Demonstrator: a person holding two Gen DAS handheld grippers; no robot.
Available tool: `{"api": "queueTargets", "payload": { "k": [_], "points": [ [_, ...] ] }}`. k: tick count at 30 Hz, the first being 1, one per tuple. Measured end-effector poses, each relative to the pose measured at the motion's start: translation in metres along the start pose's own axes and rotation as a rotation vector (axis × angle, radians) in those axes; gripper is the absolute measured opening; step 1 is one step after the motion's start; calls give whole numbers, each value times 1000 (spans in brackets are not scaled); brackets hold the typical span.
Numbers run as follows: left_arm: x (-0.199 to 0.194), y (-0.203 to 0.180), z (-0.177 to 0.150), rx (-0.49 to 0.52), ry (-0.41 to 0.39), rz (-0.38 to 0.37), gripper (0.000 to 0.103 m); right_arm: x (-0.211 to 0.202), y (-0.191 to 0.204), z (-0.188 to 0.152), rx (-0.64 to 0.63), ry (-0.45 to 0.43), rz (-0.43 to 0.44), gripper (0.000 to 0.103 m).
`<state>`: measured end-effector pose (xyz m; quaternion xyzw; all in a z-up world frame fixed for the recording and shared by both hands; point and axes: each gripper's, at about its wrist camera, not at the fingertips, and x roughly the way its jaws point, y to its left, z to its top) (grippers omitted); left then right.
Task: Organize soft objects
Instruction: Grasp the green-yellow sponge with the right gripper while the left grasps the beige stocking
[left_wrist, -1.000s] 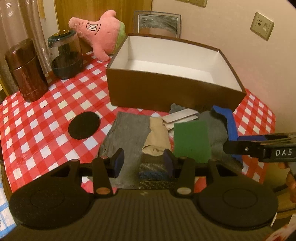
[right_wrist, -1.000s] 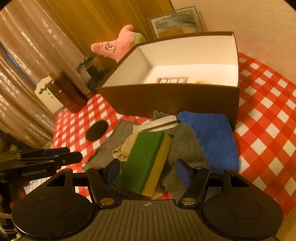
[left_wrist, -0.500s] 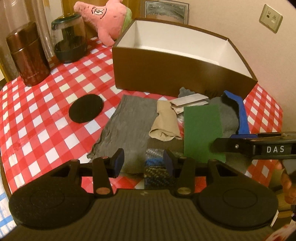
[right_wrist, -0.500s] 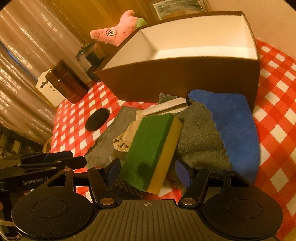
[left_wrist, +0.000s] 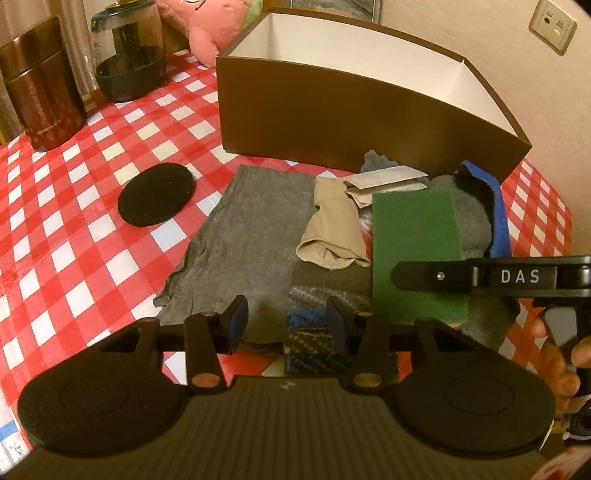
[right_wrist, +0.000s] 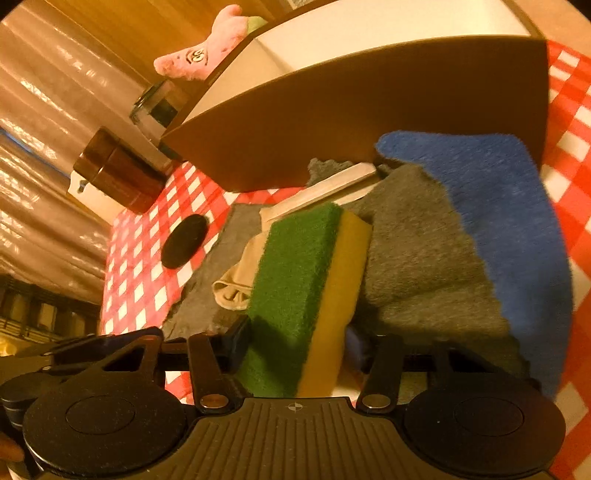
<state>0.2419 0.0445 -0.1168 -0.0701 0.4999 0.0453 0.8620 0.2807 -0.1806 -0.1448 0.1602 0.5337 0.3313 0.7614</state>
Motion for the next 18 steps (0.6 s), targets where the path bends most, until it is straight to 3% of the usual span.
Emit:
{"api": "queueTargets", "payload": {
  "k": [3, 10, 18],
  "points": [
    [1, 0, -1, 2, 1, -4, 44, -4, 6, -1, -35, -20, 4, 43],
    [-1, -1, 0, 9, -15, -17, 44, -26, 27, 0, -154, -72, -30, 39],
    [2, -13, 7, 68, -45, -51, 44, -51, 42, -2, -333, -89, -233, 39]
  ]
}}
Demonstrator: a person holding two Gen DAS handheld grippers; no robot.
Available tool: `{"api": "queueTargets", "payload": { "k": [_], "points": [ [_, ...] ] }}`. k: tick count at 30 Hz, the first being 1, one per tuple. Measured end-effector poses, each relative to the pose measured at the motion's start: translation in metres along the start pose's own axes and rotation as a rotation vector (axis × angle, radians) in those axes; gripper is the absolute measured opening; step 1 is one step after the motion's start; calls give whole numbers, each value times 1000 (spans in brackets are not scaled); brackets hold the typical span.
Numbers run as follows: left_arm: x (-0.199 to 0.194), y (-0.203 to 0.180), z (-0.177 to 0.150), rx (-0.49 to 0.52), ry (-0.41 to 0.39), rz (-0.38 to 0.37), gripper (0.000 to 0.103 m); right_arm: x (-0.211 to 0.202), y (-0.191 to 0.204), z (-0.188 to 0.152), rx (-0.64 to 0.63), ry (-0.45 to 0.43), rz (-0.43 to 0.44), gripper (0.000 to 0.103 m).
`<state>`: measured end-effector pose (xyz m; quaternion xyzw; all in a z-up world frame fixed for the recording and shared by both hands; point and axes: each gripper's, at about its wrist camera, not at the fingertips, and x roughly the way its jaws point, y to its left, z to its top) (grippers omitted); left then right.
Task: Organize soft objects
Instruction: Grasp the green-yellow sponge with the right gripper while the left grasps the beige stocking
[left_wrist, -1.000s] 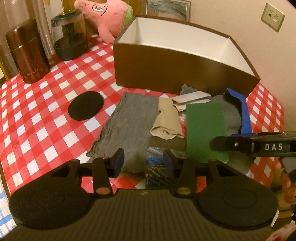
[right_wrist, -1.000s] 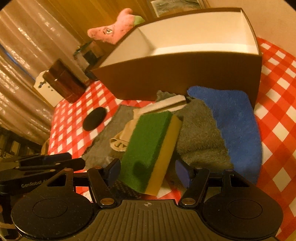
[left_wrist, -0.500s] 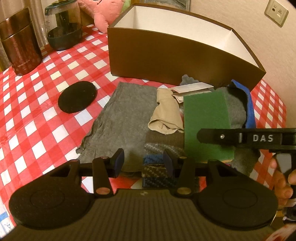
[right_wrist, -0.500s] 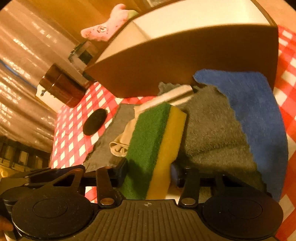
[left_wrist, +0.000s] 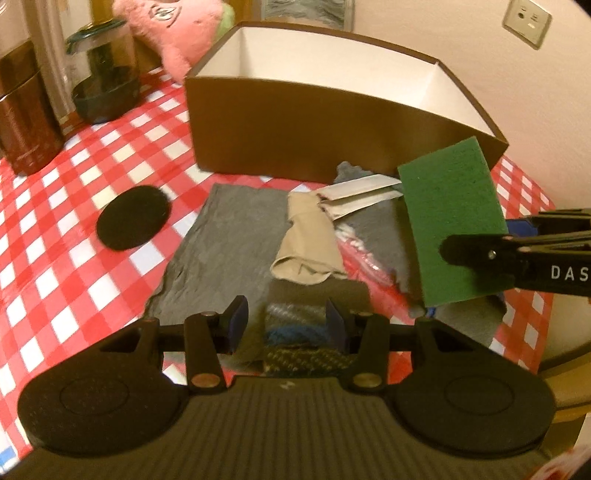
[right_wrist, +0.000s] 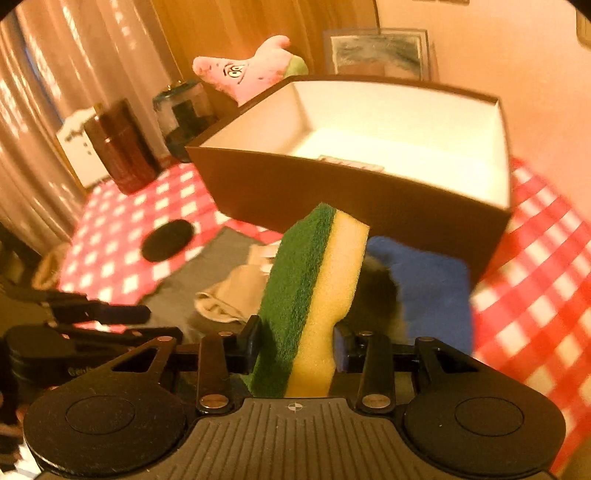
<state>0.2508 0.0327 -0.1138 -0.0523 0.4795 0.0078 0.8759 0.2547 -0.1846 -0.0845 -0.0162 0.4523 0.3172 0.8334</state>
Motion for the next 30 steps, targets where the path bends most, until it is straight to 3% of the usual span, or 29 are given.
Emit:
{"api": "queueTargets", "payload": {
  "k": [11, 14, 22, 26, 30],
  "points": [
    [29, -14, 26, 100, 5, -18, 52, 6, -15, 0, -19, 52, -67, 39],
    [42, -19, 33, 133, 14, -4, 63, 12, -18, 2, -23, 71, -75, 39],
    [77, -26, 42, 165, 54, 36, 63, 18, -24, 4, -6, 78, -67, 39],
    [89, -27, 43, 178, 67, 59, 58, 19, -25, 4, 0, 80, -63, 39],
    [91, -26, 42, 170, 72, 37, 36, 19, -26, 4, 5, 80, -60, 39]
  ]
}}
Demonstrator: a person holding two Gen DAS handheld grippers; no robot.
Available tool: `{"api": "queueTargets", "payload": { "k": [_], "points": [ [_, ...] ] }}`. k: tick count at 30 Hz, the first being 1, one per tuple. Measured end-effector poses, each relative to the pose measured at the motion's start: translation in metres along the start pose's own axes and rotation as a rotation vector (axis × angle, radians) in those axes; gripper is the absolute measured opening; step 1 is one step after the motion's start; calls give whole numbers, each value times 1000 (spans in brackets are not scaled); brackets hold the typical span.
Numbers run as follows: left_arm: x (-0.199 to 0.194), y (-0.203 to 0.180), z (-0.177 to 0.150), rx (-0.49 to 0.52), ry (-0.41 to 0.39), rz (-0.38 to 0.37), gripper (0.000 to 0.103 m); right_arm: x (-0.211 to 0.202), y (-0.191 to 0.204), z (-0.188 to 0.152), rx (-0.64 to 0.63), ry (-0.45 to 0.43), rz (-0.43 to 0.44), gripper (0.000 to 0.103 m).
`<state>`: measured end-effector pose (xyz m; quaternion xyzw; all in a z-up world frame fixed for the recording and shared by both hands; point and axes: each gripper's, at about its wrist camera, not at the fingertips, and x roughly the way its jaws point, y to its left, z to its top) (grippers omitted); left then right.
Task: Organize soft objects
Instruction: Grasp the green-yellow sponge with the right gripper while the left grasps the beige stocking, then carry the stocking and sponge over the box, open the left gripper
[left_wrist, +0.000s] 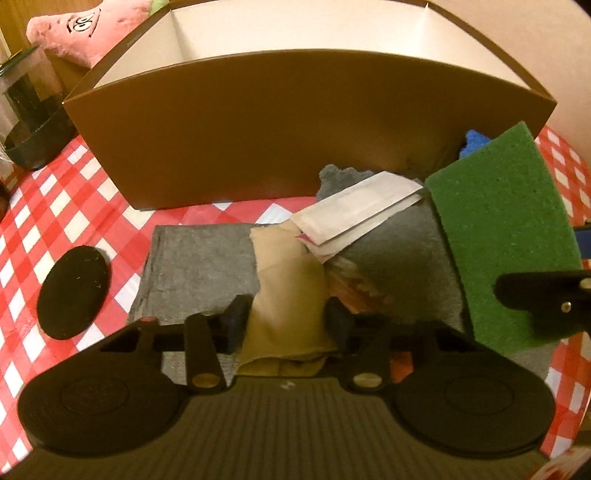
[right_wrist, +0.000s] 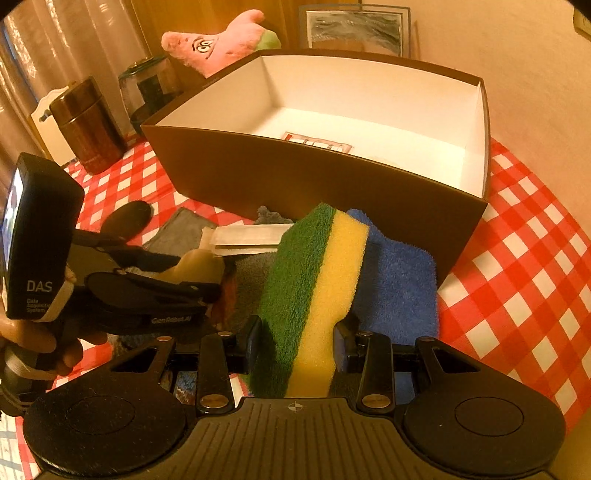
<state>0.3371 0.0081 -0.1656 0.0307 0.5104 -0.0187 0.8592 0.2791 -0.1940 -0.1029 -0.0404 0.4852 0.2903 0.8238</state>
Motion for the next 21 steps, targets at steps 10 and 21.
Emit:
{"api": "queueTargets", "payload": {
  "k": [10, 21],
  "points": [
    [-36, 9, 1, -46, -100, -39, 9, -9, 3, 1, -10, -20, 5, 39],
    [-100, 26, 0, -73, -180, 10, 9, -33, 13, 8, -43, -71, 19, 39]
  ]
}}
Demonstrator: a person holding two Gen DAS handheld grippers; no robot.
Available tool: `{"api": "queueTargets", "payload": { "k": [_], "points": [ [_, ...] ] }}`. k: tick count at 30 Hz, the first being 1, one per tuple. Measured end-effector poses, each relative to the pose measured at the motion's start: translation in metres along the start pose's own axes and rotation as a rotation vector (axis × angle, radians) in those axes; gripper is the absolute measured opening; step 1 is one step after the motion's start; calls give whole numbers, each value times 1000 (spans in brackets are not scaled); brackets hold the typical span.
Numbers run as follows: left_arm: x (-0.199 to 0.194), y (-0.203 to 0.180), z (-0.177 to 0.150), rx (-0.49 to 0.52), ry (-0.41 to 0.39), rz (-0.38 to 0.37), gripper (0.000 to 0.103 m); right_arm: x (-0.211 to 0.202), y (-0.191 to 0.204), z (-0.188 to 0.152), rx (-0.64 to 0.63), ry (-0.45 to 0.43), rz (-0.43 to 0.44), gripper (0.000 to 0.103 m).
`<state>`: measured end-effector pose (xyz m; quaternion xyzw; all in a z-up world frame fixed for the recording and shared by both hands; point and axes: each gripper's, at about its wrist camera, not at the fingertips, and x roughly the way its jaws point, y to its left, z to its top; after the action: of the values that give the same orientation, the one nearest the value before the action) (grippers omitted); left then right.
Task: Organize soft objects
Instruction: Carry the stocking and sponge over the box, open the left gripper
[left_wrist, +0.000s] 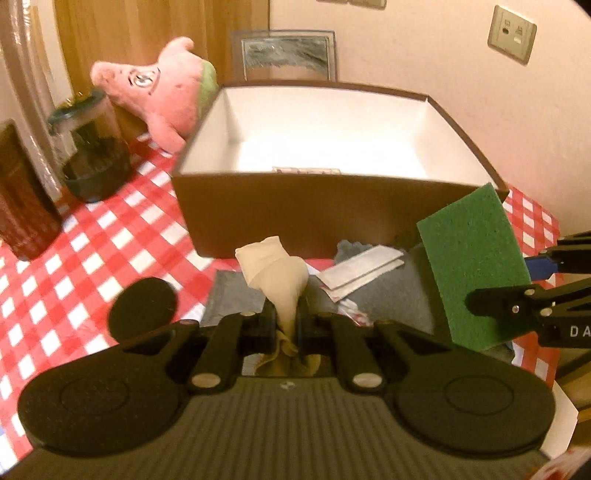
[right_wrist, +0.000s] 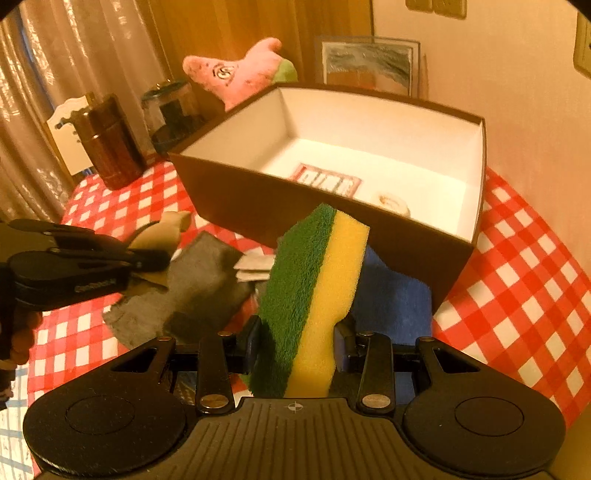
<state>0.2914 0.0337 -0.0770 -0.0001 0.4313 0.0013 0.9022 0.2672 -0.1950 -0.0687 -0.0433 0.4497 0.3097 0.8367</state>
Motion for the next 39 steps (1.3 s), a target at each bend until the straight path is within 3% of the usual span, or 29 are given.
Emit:
{"api": "queueTargets", "payload": {
  "k": [9, 23, 39],
  "points": [
    [-26, 5, 34, 17, -89, -3, 9, -19, -1, 29, -30, -68, 3, 39],
    [4, 10, 119, 68, -153, 1, 10, -24, -54, 106, -1, -192, -77, 39],
    [81, 7, 157, 169, -68, 33, 11, 33, -91, 126, 14, -92, -159, 39]
  ]
}}
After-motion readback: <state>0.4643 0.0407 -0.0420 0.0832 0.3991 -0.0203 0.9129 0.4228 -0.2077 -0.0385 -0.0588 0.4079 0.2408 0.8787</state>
